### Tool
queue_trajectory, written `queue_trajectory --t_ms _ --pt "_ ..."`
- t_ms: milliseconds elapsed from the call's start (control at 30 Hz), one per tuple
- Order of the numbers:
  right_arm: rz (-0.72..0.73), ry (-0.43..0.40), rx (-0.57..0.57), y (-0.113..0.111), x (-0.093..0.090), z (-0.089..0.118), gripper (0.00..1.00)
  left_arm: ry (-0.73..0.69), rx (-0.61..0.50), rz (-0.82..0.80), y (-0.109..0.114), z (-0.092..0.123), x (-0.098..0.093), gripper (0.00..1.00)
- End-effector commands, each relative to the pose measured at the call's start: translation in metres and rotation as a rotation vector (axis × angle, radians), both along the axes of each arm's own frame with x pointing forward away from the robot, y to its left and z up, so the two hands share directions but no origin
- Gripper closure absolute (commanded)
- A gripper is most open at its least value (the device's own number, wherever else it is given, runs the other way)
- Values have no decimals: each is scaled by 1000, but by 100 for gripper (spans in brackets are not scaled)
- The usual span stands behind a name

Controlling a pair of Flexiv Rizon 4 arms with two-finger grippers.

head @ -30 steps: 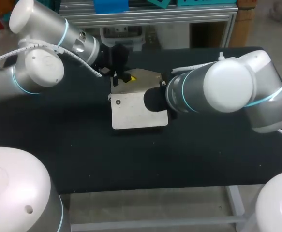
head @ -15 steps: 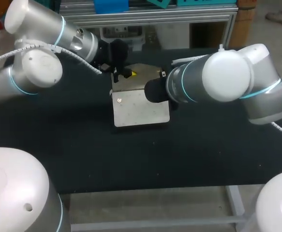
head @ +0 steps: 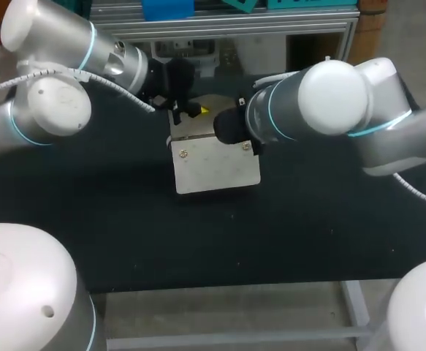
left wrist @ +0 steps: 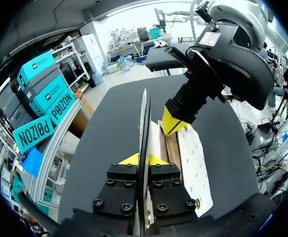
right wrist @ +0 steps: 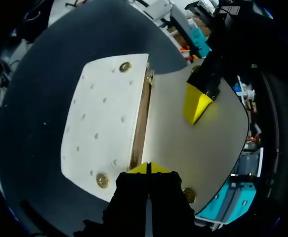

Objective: Pick up the bag, open it, inspect its contents, close it, and place it on the opposite side

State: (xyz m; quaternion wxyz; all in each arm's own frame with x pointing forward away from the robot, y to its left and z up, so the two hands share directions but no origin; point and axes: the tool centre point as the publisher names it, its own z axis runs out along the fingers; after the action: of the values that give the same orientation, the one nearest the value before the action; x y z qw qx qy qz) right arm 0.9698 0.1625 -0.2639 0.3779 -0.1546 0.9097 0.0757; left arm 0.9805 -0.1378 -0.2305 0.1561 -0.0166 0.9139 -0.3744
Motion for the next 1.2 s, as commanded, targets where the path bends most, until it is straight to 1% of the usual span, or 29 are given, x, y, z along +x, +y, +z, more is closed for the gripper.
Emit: queue_trajectory --t_ms 33,167,533,633,733,867,1000,1100,1200 --pt "7 17 -10 11 8 -8 100 8 -30 9 0 0 2 100" --pt "10 40 -14 13 4 -18 100 16 -53 22 1 2 5 100" --pt "-6 86 -31 10 -29 -39 100 21 -87 72 6 7 14 100" --pt "-16 103 -28 7 -33 -45 100 19 -86 65 7 8 14 100" --pt "-21 109 -20 4 -32 -47 100 17 -80 44 6 7 12 100" --pt "-31 70 -8 3 -28 -35 100 17 -62 24 3 4 8 100" --pt "-32 5 -3 3 -25 -15 100 15 -49 19 1 2 7 100" --pt "-41 -31 -5 2 -22 -5 100 17 -46 12 0 1 7 100" --pt "-45 -42 -9 2 -15 -3 100 19 -46 6 0 1 7 100"
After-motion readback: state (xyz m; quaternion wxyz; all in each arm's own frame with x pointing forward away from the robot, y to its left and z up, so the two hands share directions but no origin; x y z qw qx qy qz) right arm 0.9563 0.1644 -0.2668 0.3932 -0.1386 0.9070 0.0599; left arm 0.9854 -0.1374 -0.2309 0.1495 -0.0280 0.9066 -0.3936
